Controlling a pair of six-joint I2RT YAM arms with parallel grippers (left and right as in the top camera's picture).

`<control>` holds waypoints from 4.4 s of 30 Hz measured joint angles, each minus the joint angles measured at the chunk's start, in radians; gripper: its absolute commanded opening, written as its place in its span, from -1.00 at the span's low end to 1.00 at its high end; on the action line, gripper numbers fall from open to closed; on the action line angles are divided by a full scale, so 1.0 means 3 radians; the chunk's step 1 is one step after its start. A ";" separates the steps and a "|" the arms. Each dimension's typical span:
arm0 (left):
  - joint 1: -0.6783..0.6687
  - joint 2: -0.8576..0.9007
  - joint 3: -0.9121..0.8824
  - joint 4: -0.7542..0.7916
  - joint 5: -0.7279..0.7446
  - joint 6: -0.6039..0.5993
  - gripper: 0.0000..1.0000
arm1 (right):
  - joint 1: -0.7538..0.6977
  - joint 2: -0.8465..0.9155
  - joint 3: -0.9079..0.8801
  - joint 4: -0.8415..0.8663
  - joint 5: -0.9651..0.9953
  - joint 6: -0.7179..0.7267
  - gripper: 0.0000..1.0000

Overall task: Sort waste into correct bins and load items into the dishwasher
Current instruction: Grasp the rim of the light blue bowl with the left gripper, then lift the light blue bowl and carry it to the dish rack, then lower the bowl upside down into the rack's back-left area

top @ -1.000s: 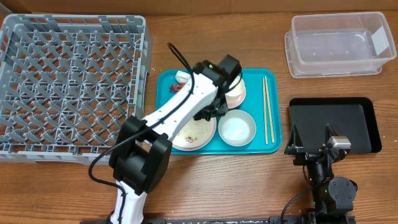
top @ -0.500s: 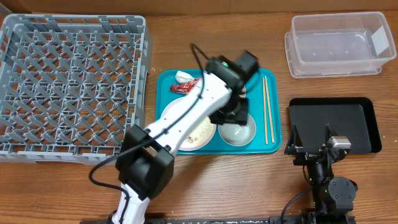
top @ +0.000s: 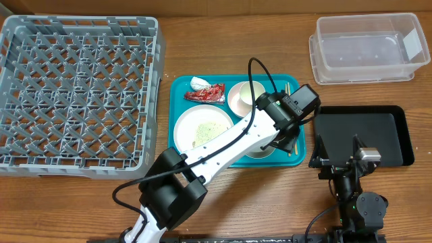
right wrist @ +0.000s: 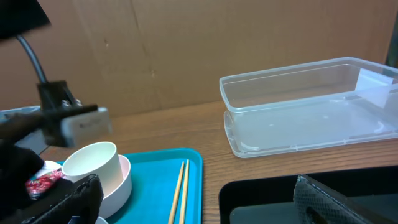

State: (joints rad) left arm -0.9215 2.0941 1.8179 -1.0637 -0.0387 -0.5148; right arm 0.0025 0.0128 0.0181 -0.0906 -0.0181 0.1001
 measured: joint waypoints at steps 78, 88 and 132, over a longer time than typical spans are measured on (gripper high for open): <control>0.2808 0.0023 0.1942 -0.0661 0.1050 0.0482 -0.92 | 0.0000 0.0000 0.0000 0.0001 -0.0001 -0.0001 0.99; 0.3812 0.0149 0.1940 -0.0504 0.2497 0.0997 -0.92 | 0.0000 0.0000 0.0000 0.0001 0.0000 0.0001 0.99; 0.5247 0.1437 0.1939 -0.0589 0.5019 0.1757 -0.92 | 0.0000 0.0000 0.0000 0.0001 0.0000 -0.0001 0.99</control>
State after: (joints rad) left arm 0.6525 2.5252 2.3997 -1.2404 1.4670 0.0124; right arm 0.0025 0.0128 0.0181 -0.0902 -0.0181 0.0998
